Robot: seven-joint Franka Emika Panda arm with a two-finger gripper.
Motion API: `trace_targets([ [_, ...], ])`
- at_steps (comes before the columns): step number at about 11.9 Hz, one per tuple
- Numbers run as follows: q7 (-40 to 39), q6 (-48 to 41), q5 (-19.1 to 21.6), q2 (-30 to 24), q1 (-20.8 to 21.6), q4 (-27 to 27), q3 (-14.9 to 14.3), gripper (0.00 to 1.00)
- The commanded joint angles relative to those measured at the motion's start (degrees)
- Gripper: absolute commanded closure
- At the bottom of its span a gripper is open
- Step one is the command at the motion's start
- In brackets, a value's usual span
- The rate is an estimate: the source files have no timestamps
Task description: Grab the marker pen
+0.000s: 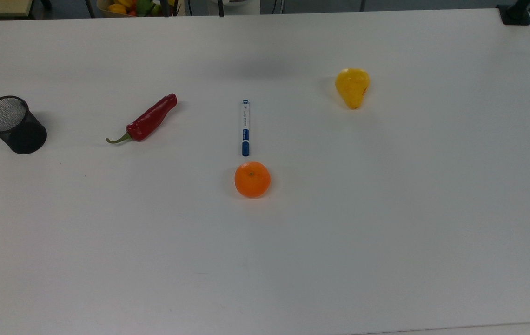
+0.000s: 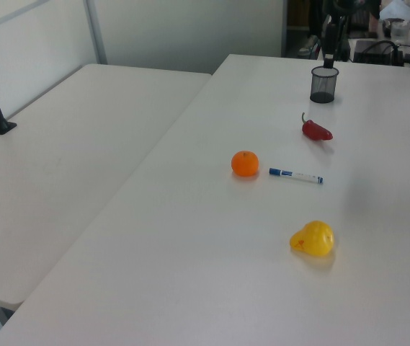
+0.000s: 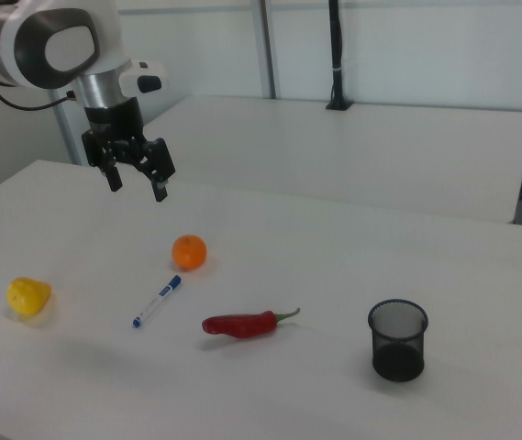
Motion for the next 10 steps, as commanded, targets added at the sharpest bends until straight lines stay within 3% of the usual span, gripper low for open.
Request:
trace_targets([
  [1,-1.69,0.94,0.57,3.4,1.25,4.81,-2.48,0.0],
  [10,4.28,-2.58,0.66,2.8,1.34,6.76,-2.83,0.0],
])
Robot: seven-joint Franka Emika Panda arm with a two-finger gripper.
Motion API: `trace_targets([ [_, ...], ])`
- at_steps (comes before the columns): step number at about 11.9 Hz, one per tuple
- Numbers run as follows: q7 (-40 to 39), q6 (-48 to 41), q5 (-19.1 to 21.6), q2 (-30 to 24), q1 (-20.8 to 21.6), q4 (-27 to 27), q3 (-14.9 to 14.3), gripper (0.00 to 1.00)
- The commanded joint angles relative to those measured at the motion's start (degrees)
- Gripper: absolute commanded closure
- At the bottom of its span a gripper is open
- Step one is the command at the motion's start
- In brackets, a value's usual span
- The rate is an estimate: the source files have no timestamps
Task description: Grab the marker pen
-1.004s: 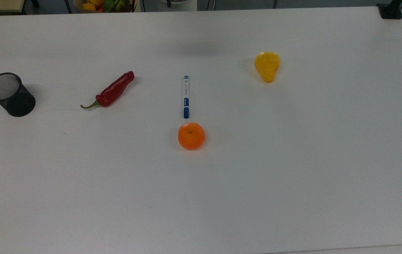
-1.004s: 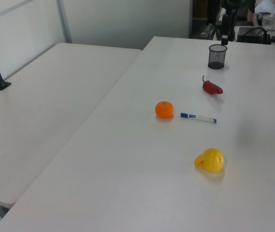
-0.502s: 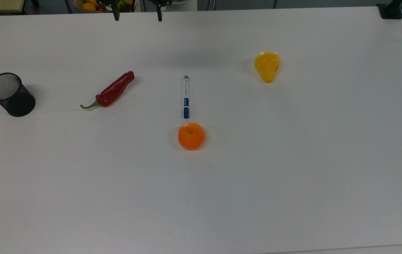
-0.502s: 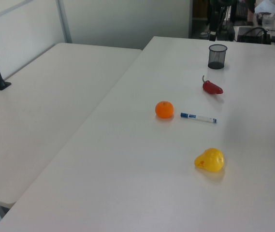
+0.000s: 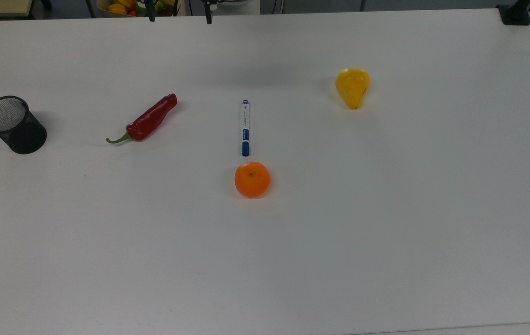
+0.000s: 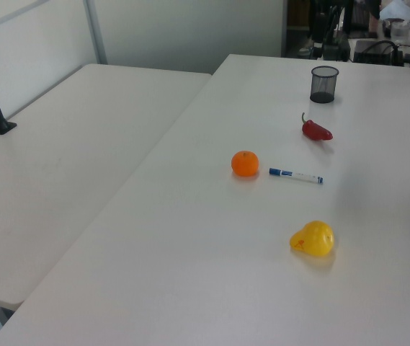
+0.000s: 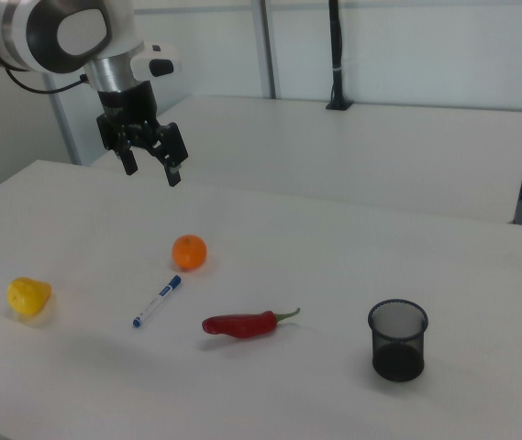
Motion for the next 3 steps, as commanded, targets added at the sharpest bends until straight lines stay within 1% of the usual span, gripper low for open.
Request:
trace_targets([
  [1,1.74,-1.73,0.66,-0.35,1.32,0.72,-1.32,0.0],
  [3,1.56,-1.56,0.66,-0.35,1.32,0.72,-1.32,0.0],
])
